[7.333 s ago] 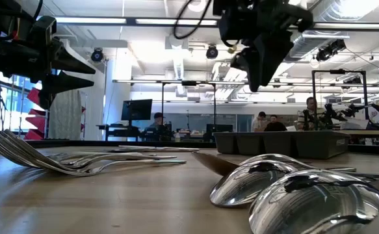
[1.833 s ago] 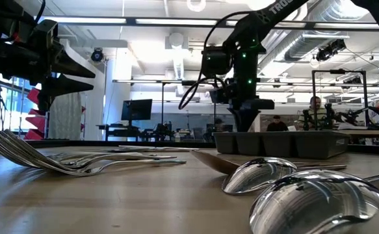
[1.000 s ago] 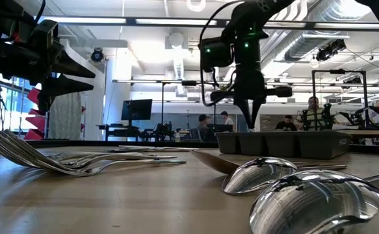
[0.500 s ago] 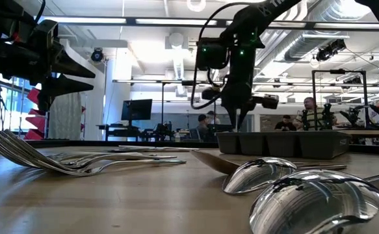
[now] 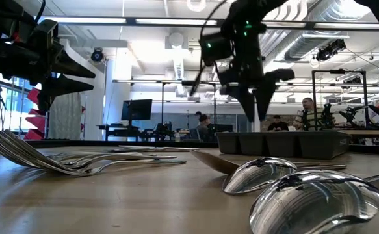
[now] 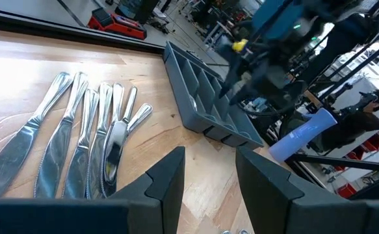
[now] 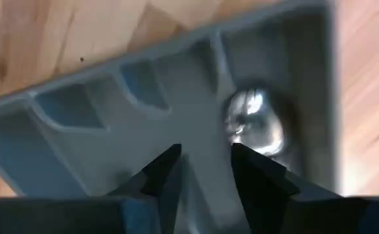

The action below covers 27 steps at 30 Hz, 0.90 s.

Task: Sort silverware
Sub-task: Put the spoon in the silverware tray

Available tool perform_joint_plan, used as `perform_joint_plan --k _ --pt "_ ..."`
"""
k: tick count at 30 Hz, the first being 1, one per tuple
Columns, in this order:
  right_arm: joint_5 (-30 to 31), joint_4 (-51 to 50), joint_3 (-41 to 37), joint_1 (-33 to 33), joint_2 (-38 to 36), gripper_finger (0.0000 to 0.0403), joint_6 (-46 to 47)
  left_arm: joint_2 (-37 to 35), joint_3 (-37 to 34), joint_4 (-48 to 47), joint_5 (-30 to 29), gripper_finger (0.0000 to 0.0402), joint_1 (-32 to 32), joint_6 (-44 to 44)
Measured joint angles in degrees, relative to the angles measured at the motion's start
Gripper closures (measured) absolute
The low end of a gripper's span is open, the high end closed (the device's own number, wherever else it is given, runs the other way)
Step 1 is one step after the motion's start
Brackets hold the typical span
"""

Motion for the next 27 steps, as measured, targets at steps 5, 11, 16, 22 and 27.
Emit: perform_joint_plan --k 5,11,16,22,27 --pt "-1.3 8.58 -7.09 -1.26 0.0 0.0322 -0.05 0.0 0.0 0.0 0.01 0.0283 0.0 0.0" --pt "1.13 16.54 -11.53 -2.2 0.02 0.0357 0.01 -0.02 0.0 0.0 -0.01 0.0283 0.0 0.04" --pt "5.62 21.75 -14.05 -2.03 0.02 0.0378 0.23 -0.01 -0.01 -0.01 -0.01 0.0283 0.0 0.07" --pt "6.24 18.53 -11.4 -1.95 0.02 0.0401 2.77 0.0 0.0 -0.02 -0.13 0.0283 0.0 0.09" --pt "6.22 9.85 -5.6 -0.68 -0.56 0.0403 5.19 0.0 0.0 -0.02 -0.16 0.0283 0.0 0.09"
